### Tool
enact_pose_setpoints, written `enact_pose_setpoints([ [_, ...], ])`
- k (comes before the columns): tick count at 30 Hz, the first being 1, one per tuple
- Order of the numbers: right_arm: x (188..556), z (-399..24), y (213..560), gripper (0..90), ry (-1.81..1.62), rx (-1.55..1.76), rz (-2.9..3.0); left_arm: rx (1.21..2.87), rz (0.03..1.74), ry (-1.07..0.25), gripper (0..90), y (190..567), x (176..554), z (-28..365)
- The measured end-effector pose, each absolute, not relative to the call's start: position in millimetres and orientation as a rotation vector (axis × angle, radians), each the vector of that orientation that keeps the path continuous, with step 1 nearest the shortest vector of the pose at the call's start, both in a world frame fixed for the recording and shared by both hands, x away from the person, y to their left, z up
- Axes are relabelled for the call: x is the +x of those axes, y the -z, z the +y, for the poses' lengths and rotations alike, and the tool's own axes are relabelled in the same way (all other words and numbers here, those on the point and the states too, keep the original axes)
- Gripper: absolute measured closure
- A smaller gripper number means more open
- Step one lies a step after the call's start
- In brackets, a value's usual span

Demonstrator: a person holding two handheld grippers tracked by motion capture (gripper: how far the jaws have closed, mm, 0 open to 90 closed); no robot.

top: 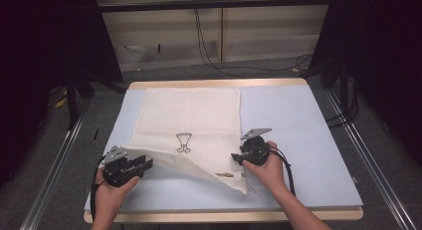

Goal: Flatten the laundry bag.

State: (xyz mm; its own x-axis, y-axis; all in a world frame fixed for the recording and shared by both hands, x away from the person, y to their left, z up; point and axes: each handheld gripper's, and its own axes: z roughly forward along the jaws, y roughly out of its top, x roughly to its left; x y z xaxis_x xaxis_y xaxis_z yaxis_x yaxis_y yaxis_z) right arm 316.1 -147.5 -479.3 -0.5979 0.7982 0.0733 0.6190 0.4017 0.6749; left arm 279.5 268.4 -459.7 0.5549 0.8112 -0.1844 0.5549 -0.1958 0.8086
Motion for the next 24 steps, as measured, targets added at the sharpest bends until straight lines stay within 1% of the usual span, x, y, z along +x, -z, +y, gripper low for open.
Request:
enact_pose_setpoints([
  [1, 314.6, -145.8, 479.2, 53.9, -0.968, 1.231, 2.392, 1.883, 1.11, -0.354, 62.2, 459.7, 279.6, 268.2],
  [3, 314.2, -144.3, 478.4, 66.7, -0.961, 1.232, 2.391, 1.882, 1.11, -0.356, 62.2, 459.4, 279.2, 267.3],
  [4, 314.9, -144.2, 477.9, 75.7, -0.968, 1.23, 2.4, 1.884, 1.11, -0.351, 62.2, 459.4, 279.2, 266.9],
  [5, 316.0, -144.5, 477.9, 82.4, -0.978, 1.22, 2.408, 1.881, 1.107, -0.349, 62.5, 459.6, 279.4, 266.3],
  [6, 317.3, -144.8, 477.2, 85.6, -0.981, 1.23, 2.419, 1.88, 1.105, -0.352, 62.6, 459.8, 279.6, 266.0],
  [8, 320.3, -147.5, 476.8, 87.3, -1.001, 1.248, 2.423, 1.879, 1.101, -0.338, 62.6, 460.3, 280.0, 265.5],
  [11, 323.5, -153.9, 475.9, 87.4, -0.96, 1.234, 2.392, 1.88, 1.106, -0.331, 64.0, 460.8, 280.5, 266.3],
  [17, 331.8, -179.2, 472.5, 87.3, -0.929, 1.27, 2.317, 1.85, 1.151, -0.307, 69.6, 462.2, 282.5, 272.9],
  [24, 334.8, -194.3, 471.8, 87.1, -0.919, 1.29, 2.31, 1.846, 1.214, -0.323, 68.6, 463.7, 285.7, 285.6],
])
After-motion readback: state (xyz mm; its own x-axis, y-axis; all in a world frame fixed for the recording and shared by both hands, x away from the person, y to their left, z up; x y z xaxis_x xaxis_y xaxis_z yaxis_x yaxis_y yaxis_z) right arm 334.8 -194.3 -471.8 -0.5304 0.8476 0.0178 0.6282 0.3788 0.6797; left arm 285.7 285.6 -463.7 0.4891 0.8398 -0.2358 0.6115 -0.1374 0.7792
